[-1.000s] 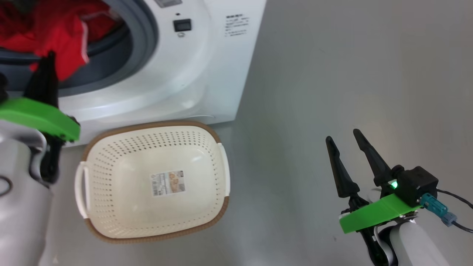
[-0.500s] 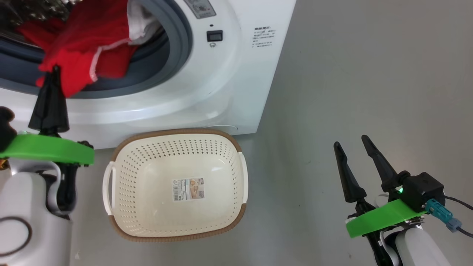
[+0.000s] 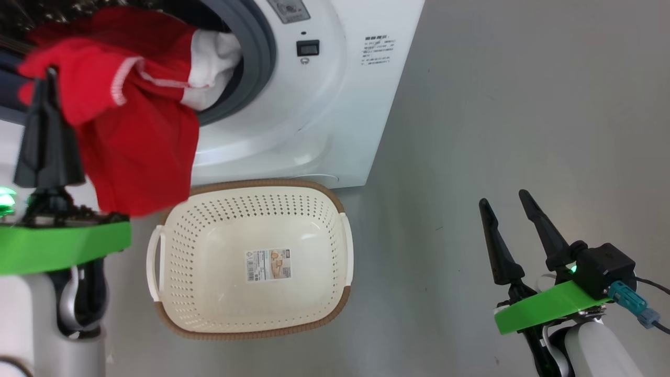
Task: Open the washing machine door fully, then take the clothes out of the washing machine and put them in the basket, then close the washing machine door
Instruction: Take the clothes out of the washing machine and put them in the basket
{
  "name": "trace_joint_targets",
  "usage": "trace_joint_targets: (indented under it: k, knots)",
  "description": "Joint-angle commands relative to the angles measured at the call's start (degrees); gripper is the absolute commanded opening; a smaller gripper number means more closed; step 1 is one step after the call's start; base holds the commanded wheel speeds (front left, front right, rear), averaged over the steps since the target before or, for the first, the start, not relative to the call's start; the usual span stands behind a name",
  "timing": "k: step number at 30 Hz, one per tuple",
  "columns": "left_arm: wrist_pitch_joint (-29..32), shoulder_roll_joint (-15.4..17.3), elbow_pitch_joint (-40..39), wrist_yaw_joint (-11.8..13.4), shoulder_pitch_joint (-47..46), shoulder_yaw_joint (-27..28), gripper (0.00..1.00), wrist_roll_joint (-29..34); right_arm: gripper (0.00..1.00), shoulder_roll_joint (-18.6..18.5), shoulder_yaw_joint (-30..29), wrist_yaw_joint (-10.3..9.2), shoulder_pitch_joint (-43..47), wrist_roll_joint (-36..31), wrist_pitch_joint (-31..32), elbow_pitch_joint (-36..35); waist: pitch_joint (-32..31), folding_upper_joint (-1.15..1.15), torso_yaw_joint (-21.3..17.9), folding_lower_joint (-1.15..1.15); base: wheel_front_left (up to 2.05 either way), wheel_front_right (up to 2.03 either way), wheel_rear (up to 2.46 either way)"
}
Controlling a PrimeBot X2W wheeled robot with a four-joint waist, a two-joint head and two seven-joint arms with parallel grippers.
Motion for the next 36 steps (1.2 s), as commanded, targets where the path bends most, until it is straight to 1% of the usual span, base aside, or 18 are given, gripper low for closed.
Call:
trace_joint_targets:
  k: [1,2,4,12,17,20,28,35,36]
  knots:
    - [-0.7,1.1,-3.9,0.0,1.1,2.5,0.00,0.7,1.00,0.0,1.0,0.28,0.5,-0.5,-0.4,-1.5,0.2,0.00,0.0,0.00,0.00,0.00,0.00]
    - [-0.7,0.2,-6.4,0.0,2.0,3.4,0.00,0.7,1.00,0.0,0.9,0.28,0.4,-0.5,-0.4,-1.6,0.4,0.00,0.1,0.00,0.00,0.00,0.00]
    - [-0.7,-0.1,-6.8,0.0,3.3,3.1,0.00,1.1,1.00,0.0,0.9,0.28,0.4,-0.5,-0.4,-1.6,0.5,0.00,0.2,0.00,0.00,0.00,0.00]
    - [-0.7,-1.1,-1.9,-0.1,6.5,-0.1,0.00,1.2,1.00,0.0,1.6,0.28,-0.1,-0.3,-0.4,-1.5,1.1,0.00,0.0,0.00,0.00,0.00,0.00]
    - [-0.7,-1.9,3.6,-0.1,7.5,-2.8,0.00,-0.1,1.00,0.0,2.0,0.28,-0.4,0.0,-0.4,-1.8,2.3,0.00,-0.3,0.00,0.00,0.00,0.00]
    - [-0.7,-1.8,7.5,-0.1,7.1,-3.7,0.00,-0.2,1.00,0.0,2.4,0.28,-1.0,0.2,-0.4,-2.0,3.6,0.00,-0.6,0.00,0.00,0.00,0.00]
    - [-0.7,0.3,19.2,-0.1,3.9,-7.6,0.00,0.3,1.00,0.0,2.7,0.28,-2.6,0.9,-0.4,-2.5,7.0,0.00,-1.6,0.00,0.00,0.00,0.00]
    - [-0.7,1.2,30.1,-0.1,-0.2,-10.5,0.00,0.8,1.00,0.0,2.6,0.28,-3.9,1.2,-0.4,-3.1,9.8,0.00,-2.0,0.00,0.00,0.00,0.00]
    - [-0.7,1.2,30.1,-0.1,-0.2,-10.5,0.00,0.8,1.00,0.0,2.6,0.28,-3.9,1.2,-0.4,-3.1,9.8,0.00,-2.0,0.00,0.00,0.00,0.00]
